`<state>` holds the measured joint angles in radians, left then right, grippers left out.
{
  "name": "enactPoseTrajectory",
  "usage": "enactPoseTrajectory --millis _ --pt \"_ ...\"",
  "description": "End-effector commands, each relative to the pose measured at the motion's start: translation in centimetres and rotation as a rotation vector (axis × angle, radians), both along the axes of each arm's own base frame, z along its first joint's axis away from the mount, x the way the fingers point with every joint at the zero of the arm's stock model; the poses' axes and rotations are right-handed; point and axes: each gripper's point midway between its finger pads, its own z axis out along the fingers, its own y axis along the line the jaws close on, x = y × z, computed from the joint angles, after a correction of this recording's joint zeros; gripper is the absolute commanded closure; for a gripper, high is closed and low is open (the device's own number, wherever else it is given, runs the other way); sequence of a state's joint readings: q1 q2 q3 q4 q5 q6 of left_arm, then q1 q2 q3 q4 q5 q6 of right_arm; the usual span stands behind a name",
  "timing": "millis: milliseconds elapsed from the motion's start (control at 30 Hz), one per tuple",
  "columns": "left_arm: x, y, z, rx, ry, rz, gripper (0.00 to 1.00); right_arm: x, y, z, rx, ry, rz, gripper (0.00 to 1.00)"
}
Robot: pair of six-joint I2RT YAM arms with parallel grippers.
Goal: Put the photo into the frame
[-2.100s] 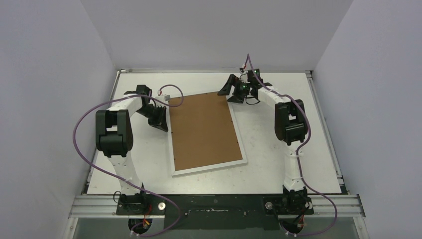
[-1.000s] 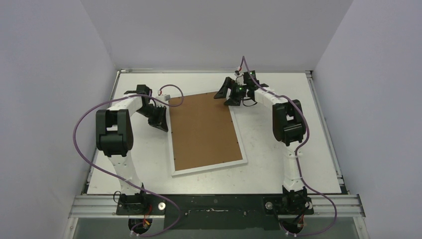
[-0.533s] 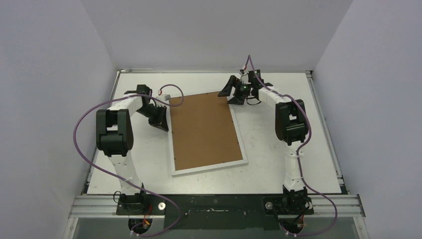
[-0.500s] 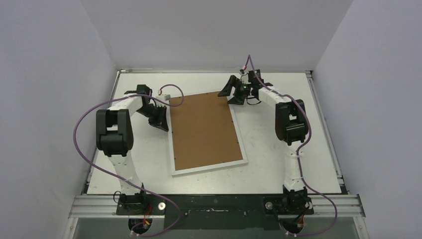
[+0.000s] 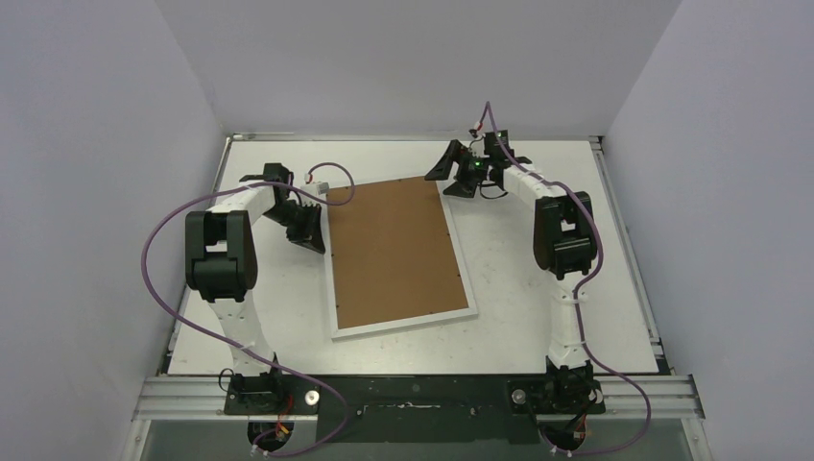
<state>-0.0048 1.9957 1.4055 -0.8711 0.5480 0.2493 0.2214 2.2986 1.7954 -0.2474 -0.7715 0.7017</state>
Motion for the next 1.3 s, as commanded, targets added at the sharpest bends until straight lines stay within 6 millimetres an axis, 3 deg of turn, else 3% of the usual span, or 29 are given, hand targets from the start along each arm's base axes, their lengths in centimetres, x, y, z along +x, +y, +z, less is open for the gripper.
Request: enactPoseTrajectory --millis 0,500,867,1267 --pt "1.1 -0.1 -0.6 0.000 -0.040 -0.032 0.99 1.2 0.3 2.2 0.016 -0.071 -0.013 0.18" --pt "1.4 -0.3 -0.5 -0.008 -0.042 -0.033 0.99 1.0 0.8 -0.6 0.002 -0.030 -0.016 0.19" --pt "1.3 -0.3 -0.6 -0.007 -0.041 -0.035 0.99 -0.3 1.3 -2.4 -0.029 0.002 0.007 0.19" --pt "1.3 -0.3 -0.6 -0.009 -0.042 -0.037 0.99 -1.3 2.3 -3.2 -0.051 0.019 0.032 0.19"
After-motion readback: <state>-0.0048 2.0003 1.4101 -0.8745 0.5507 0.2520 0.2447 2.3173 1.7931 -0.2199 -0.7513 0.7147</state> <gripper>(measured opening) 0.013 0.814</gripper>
